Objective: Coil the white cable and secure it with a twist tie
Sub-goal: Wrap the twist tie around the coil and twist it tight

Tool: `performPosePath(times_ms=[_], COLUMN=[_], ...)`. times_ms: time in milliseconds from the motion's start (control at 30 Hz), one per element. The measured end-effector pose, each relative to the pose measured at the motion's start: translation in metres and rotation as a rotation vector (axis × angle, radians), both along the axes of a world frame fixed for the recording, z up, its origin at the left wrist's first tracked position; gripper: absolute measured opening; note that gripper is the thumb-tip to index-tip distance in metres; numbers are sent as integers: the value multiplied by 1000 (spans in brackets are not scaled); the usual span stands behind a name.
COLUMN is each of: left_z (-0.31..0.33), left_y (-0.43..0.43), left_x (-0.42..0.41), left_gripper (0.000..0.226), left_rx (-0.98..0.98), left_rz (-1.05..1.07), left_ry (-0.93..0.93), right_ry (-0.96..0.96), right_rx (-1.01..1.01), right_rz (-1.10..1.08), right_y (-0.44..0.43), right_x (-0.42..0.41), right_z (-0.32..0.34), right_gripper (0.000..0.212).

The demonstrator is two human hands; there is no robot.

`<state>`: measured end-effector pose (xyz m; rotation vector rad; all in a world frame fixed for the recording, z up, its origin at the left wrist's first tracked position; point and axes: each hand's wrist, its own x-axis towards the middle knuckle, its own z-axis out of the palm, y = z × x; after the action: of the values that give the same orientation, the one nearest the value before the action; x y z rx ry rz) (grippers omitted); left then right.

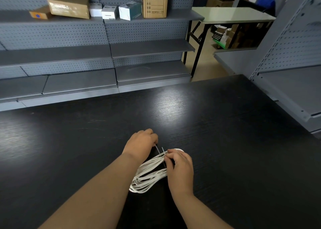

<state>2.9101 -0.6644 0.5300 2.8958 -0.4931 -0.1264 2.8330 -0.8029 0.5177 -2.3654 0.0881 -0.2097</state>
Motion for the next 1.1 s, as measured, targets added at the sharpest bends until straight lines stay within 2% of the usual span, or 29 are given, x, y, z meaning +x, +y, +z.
performPosePath(times_ms=[133, 267, 367, 433, 533, 600, 800, 1100], left_z=[10, 23, 27, 26, 22, 18, 10, 6], left_y=[8, 8, 7, 3, -2, -3, -3, 0], left_x=[9, 11, 5, -1, -11, -16, -20, -26], left_gripper=[15, 12, 6, 3, 10, 16, 25, 20], left_rx=[25, -123, -319, -519, -864, -980, -1065, -1131], left_rz=[-94, -64, 57, 165, 288, 333, 387, 423], left_ry=[107, 260, 328, 402, 520, 554, 566, 536], right_ry=[-4, 5, 10, 17, 18, 17, 36, 81], right_rx=[-11, -23, -22, -22, -22, -20, -14, 15], right_rz=[-7, -7, -11, -13, -9, -6, -5, -35], right_y=[1, 1, 1, 1, 1, 2, 1, 3], right_x=[0, 0, 0, 0, -1, 0, -1, 2], right_z=[0, 1, 1, 2, 2, 3, 4, 8], right_gripper=[11, 11, 11, 11, 11, 11, 10, 11])
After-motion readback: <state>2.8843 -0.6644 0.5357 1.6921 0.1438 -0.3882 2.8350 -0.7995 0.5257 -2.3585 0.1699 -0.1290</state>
